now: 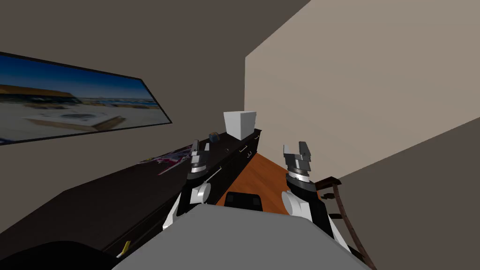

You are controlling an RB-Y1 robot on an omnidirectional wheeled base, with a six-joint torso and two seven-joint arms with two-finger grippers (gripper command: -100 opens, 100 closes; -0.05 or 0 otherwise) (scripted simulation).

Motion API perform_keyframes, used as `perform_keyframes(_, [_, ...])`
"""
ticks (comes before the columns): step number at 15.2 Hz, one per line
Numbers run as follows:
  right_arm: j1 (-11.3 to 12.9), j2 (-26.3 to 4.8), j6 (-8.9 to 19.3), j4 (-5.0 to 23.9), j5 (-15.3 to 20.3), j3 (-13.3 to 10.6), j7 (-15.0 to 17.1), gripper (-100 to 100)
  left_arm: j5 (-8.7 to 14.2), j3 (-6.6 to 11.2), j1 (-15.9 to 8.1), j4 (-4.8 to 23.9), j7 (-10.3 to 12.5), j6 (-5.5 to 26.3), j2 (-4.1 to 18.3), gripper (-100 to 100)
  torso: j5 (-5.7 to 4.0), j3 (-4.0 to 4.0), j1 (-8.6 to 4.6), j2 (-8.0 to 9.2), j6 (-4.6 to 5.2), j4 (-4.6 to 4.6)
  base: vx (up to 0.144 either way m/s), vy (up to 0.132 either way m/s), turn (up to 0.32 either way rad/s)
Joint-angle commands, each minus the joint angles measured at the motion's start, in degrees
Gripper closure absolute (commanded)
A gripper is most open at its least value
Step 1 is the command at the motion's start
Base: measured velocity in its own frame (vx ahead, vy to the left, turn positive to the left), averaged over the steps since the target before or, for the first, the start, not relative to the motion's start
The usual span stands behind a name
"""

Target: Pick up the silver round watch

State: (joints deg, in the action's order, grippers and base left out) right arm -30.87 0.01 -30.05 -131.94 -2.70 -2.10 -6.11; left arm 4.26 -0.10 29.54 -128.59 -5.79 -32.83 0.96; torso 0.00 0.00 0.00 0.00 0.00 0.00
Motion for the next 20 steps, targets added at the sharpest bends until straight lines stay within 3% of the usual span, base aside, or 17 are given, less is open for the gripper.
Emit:
perform_keyframes(1, [0.0,0.0,0.0,0.0,0.0,0.0,0.0,0,0.5,0.3,0.7,0.0,-0.2,0.4,1.7,-100,0.0,0.0,0.0,0.0,0.0,0.0,0.01,-0.01,-0.019])
perform_keyframes(7, [0.0,0.0,0.0,0.0,0.0,0.0,0.0,0,6.0,3.39,7.3,-0.4,-2.6,4.6,9.5,-100,-0.03,-0.17,-0.14,-0.31,0.0,-0.07,0.068,-0.038,-0.067])
perform_keyframes(8, [0.0,0.0,0.0,0.0,0.0,0.0,0.0,0,6.0,3.39,7.5,-0.4,-2.6,4.6,9.5,-100,-0.04,-0.21,-0.2,-0.37,0.0,-0.08,0.101,-0.065,-0.058])
perform_keyframes(10, [0.0,0.0,0.0,0.0,0.0,0.0,0.0,0,8.8,4.99,10.7,-0.8,-3.8,6.6,12.1,-100,-0.05,-0.22,-0.25,-0.38,0.0,-0.09,0.091,-0.066,-0.077])
perform_keyframes(11, [0.0,0.0,0.0,0.0,0.0,0.0,0.0,0,8.8,4.99,11.1,-0.8,-3.8,6.6,12.1,-100,-0.06,-0.22,-0.26,-0.38,0.0,-0.09,0.092,-0.053,-0.065])
perform_keyframes(12, [0.0,0.0,0.0,0.0,0.0,0.0,0.0,0,10.3,5.87,13.1,-1.0,-4.4,7.8,13.5,-100,-0.06,-0.22,-0.24,-0.38,0.0,-0.09,0.096,-0.046,-0.06])
perform_keyframes(13, [0.0,0.0,0.0,0.0,0.0,0.0,0.0,0,10.3,5.87,13.1,-1.0,-4.4,7.8,13.5,-100,-0.05,-0.22,-0.2,-0.39,0.0,-0.09,0.084,-0.042,-0.055])
perform_keyframes(16, [0.0,0.0,0.0,0.0,0.0,0.0,0.0,0,13.6,7.75,17.1,-1.6,-5.9,10.2,16.2,-100,-0.06,-0.2,-0.23,-0.35,0.0,-0.08,0.084,-0.055,-0.073])
perform_keyframes(17, [0.0,0.0,0.0,0.0,0.0,0.0,0.0,0,13.6,7.75,17.3,-1.6,-5.9,10.2,16.2,-100,-0.06,-0.2,-0.23,-0.35,0.0,-0.08,0.083,-0.044,-0.058])
perform_keyframes(20, [0.0,0.0,0.0,0.0,0.0,0.0,0.0,0,17.2,9.77,21.6,-2.3,-7.4,12.8,19.1,-100,-0.05,-0.2,-0.21,-0.34,0.01,-0.08,0.086,-0.051,-0.078])
